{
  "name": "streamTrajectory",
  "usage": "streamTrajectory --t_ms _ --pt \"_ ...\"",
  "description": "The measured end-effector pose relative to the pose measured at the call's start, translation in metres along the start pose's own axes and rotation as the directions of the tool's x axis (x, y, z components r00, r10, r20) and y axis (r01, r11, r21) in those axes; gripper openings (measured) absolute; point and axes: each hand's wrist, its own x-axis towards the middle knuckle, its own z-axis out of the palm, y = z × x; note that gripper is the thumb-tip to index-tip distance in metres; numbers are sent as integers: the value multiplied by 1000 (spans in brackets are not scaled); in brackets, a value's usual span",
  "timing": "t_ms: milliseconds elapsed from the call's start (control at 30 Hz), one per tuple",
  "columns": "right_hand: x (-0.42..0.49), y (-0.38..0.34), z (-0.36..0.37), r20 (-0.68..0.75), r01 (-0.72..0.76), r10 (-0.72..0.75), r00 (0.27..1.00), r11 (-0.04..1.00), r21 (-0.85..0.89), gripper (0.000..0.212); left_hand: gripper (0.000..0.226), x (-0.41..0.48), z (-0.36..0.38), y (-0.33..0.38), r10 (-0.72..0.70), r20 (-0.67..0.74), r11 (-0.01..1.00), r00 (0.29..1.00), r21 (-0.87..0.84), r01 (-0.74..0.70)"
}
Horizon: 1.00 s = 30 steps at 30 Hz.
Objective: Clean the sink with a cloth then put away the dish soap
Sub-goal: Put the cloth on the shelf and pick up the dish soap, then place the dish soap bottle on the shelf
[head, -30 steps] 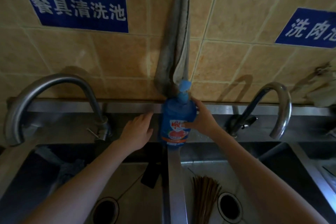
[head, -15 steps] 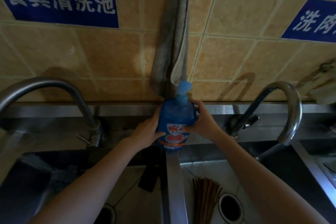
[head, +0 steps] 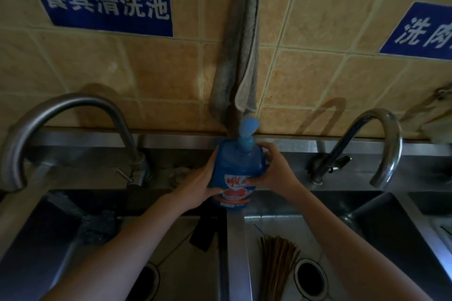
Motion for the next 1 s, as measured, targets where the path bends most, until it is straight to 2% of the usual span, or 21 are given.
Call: streamTrajectory --t_ms 300,533,633,900,1000 --pt "-25 -33 -5 24 91 -92 995 995 29 89 100 -33 -12 30 55 -40 992 998 -107 -59" --pt "-44 -76 -7 60 193 -195 979 980 48 85 91 -74 -33 60 84 -147 974 986 -197 -112" --pt "-54 -98 -1 83 189 -195 977 979 74 87 88 -100 -41 69 80 -195 961 978 -245 -128" --pt "-76 -157 43 221 291 -309 925 950 110 84 87 -191 -71 83 -37 -381 947 924 -308 -89" --pt "-86 -180 70 295 329 -356 887 934 140 87 87 -229 -85 82 -80 -465 963 882 -265 -52"
